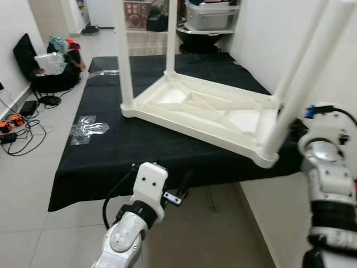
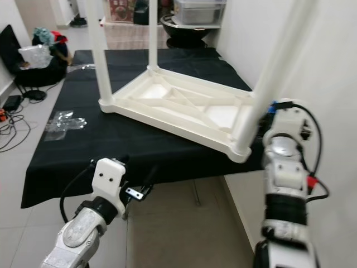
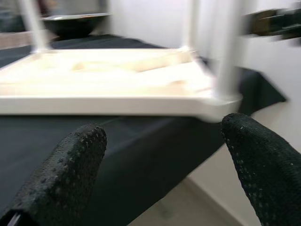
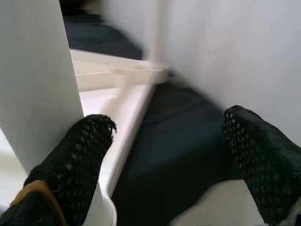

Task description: Building children table

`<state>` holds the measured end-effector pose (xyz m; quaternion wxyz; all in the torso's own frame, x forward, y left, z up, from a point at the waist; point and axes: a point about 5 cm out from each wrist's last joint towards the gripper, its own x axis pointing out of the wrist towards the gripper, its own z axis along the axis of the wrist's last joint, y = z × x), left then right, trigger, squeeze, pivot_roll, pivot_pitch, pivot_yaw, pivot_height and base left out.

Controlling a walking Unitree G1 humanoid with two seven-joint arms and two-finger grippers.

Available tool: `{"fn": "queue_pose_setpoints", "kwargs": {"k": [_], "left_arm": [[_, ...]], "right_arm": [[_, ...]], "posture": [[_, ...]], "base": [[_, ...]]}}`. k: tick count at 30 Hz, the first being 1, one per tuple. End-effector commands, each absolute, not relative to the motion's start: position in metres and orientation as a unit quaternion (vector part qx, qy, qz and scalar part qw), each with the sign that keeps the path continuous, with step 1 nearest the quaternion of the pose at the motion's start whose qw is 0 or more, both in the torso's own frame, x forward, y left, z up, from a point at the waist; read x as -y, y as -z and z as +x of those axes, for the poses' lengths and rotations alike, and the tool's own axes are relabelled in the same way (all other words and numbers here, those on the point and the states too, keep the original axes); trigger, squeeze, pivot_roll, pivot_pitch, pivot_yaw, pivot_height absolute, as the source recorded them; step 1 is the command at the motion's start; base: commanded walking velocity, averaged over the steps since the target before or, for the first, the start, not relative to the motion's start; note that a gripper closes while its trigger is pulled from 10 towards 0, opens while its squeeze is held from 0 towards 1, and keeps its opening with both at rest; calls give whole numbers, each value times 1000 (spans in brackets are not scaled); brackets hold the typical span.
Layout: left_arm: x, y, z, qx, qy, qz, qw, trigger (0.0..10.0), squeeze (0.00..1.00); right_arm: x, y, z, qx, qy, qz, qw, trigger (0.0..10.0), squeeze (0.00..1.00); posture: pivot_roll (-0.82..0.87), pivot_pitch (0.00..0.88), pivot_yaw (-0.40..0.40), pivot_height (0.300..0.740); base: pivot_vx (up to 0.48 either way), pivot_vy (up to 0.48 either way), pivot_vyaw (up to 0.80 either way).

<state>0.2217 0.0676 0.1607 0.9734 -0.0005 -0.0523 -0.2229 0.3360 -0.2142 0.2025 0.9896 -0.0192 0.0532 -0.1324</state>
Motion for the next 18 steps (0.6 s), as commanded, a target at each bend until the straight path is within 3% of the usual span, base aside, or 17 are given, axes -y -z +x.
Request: {"fn": "queue_pose_setpoints", "kwargs": {"k": [1,2,3,4,6,8,13,14,18], "left_arm": [[-66,-157,221,40,235,-7,971,10000,0],[-63,-156,218,37,259,-12,965,10000,0],[-63,-156,218,37,259,-12,965,10000,0],[-61,-156,215,35,276,-21,960,10000,0],[-61,-156,215,35,276,-21,960,10000,0],[-59,-157,212,35,298,-18,954,10000,0],[-59,-156,212,32,293,-13,955,10000,0],[-61,-155,213,30,284,-11,958,10000,0],[-62,-155,213,33,283,-9,959,10000,0]], "right_arm": [[188,-214,336,-38,76,-9,996,10000,0],[162,-229,333,-17,34,-1,999,10000,0],[162,-229,333,-17,34,-1,999,10000,0],[128,-248,327,10,-38,13,999,10000,0],[128,-248,327,10,-38,13,999,10000,0],[75,-275,308,58,-185,47,980,10000,0],[79,-259,313,42,-203,31,978,10000,0],[118,-234,331,-12,-103,4,995,10000,0],[139,-226,336,-32,-46,-4,998,10000,0]], "posture": [[39,37,-56,740],[38,36,-55,740],[38,36,-55,740],[38,35,-53,740],[38,35,-53,740],[41,32,-56,740],[49,27,-65,740],[53,21,-69,740],[53,21,-69,740]], "base": [[0,0,0],[0,0,0],[0,0,0],[0,0,0],[0,0,0],[0,0,0],[0,0,0],[0,0,0],[0,0,0]]}}
